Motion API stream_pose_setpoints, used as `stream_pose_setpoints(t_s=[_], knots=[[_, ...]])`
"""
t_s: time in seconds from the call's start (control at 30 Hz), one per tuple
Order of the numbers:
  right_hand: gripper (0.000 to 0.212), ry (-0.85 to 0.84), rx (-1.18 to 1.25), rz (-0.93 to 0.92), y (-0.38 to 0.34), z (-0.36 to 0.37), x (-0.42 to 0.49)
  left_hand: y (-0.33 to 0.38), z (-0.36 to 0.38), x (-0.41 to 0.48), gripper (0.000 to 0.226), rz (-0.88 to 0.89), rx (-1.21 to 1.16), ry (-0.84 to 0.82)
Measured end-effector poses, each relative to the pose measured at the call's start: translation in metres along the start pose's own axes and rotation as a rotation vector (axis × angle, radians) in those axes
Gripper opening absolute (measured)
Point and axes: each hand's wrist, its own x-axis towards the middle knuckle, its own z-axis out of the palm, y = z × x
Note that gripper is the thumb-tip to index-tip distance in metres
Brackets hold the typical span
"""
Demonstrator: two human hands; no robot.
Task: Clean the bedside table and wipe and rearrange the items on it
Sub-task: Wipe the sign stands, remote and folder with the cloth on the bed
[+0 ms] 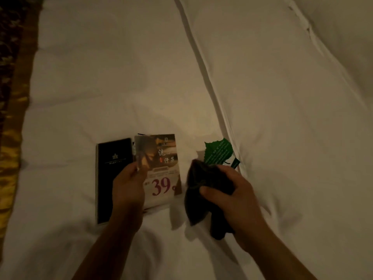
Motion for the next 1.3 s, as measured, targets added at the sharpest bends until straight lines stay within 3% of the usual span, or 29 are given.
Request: stream_pose_setpoints(t_s=[0.13,0.23,0.4,0.57,0.7,0.77,0.87,0.93,1.03,1.13,1.2,1.3], knots=[[0.038,-0.108,-0.632,-0.470,0.001,0.041,-0.004,0.002,-0.008,-0.030,0.022,0.178,0.022,-0.095],[0.038,-0.106,-0.905,-0.548,0.006,0.048,-0.002,0.000,-0.008,-0.043,0.026,0.080,-0.034,-0.160],[0.034,0.191,-0.823,-0.477,0.001,0.028,0.016,-0.008,-0.011,-0.050,0.030,-0.019,-0.078,-0.239],[0.035,-0.024,-0.902,-0.663,-0.002,0.058,0.010,-0.018,0.002,-0.060,0.042,-0.072,-0.114,-0.229],[0.035,0.272,-0.822,-0.432,-0.004,0.033,0.019,-0.017,-0.004,-0.059,0.046,-0.006,-0.087,-0.252],[0.038,0.134,-0.863,-0.481,0.002,0.034,0.007,-0.014,-0.005,-0.054,0.044,0.016,-0.110,-0.248],[0.038,-0.313,-0.945,-0.591,0.007,0.046,-0.017,-0.005,0.001,-0.047,0.043,-0.072,-0.134,-0.214],[0.034,-0.474,-1.041,-0.623,0.007,0.042,-0.022,0.000,0.004,-0.047,0.045,-0.107,-0.126,-0.237],[0.030,-0.447,-1.144,-0.645,0.003,0.024,-0.020,0.003,0.007,-0.049,0.040,0.020,-0.040,-0.219],[0.029,-0.343,-1.283,-0.474,0.004,0.000,-0.016,0.006,0.007,-0.049,0.036,0.027,-0.034,-0.170],[0.023,-0.199,-1.138,-0.308,0.005,-0.014,-0.014,0.007,0.008,-0.049,0.037,0.016,-0.049,-0.160],[0.030,-0.015,-0.443,-0.009,0.005,-0.019,-0.015,0.004,0.015,-0.049,0.038,-0.012,-0.064,-0.173]])
